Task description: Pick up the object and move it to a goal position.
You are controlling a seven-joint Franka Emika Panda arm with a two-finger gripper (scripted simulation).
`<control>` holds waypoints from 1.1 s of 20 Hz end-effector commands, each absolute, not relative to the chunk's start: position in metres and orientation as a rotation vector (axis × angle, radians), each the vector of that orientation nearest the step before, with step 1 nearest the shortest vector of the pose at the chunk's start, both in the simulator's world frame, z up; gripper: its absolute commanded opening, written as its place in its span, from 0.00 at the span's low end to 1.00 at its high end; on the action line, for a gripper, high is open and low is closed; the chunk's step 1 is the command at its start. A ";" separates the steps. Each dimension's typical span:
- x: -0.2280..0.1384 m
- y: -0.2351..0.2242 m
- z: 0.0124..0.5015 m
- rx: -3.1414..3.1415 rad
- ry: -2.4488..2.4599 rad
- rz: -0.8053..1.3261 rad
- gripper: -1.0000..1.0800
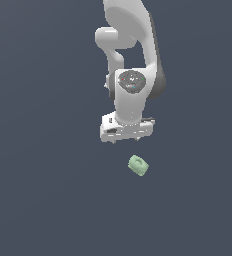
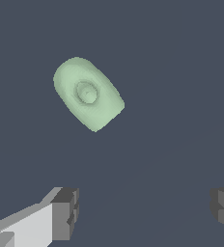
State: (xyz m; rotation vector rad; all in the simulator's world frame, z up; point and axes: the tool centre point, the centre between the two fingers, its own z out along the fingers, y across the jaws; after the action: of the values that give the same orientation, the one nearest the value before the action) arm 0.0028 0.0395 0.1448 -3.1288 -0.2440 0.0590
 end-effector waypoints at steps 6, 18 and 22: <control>0.019 0.053 0.137 -3.102 -0.493 0.049 0.96; 0.055 0.084 0.119 -2.961 -1.053 0.019 0.96; 0.063 0.091 0.114 -2.913 -1.178 0.011 0.96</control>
State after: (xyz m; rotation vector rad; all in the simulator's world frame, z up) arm 0.0601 0.0884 0.1157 -2.9317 -1.1298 0.0144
